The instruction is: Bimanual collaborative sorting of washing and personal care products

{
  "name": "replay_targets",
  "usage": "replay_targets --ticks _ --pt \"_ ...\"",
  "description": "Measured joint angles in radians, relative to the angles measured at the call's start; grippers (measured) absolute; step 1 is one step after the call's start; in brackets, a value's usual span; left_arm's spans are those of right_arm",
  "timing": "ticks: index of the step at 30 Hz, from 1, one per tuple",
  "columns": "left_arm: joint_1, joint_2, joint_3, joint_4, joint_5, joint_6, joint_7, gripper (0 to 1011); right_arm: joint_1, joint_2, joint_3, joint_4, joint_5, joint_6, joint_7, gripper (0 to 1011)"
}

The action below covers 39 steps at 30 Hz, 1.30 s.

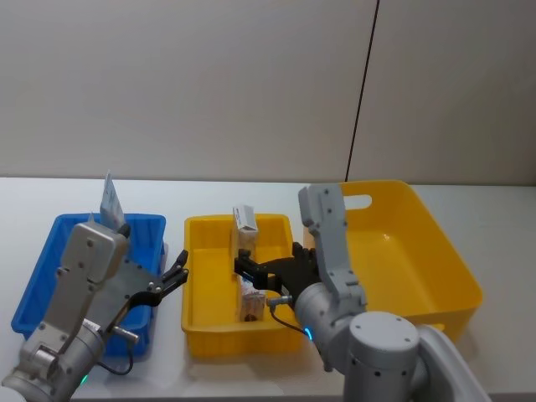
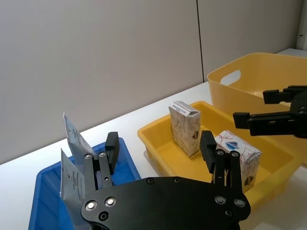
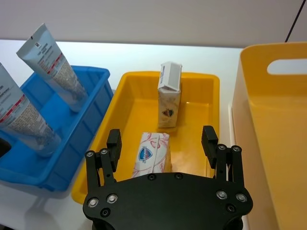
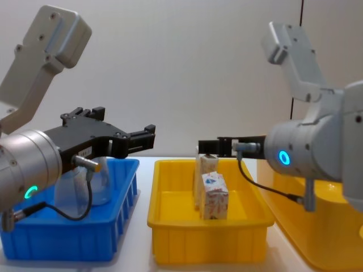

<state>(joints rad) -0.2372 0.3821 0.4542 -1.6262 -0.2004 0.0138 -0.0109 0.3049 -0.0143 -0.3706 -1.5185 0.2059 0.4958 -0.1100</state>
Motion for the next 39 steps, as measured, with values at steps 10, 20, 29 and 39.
replay_targets --ticks 10,20,29,39 --pt "0.0 0.0 0.0 0.0 0.0 0.0 0.0 1001 0.037 -0.046 0.004 0.038 0.002 0.098 -0.024 1002" --pt "0.0 0.0 0.0 0.0 0.0 0.0 0.0 1001 0.083 -0.076 0.008 0.092 0.0 0.177 -0.039 1002" --pt "0.0 0.0 0.0 0.0 0.0 0.0 0.0 1001 0.119 -0.094 0.014 0.148 -0.008 0.216 -0.046 1002" --pt "0.0 0.0 0.0 0.0 0.0 0.0 0.0 1001 0.158 -0.106 0.025 0.217 -0.013 0.234 -0.045 981"
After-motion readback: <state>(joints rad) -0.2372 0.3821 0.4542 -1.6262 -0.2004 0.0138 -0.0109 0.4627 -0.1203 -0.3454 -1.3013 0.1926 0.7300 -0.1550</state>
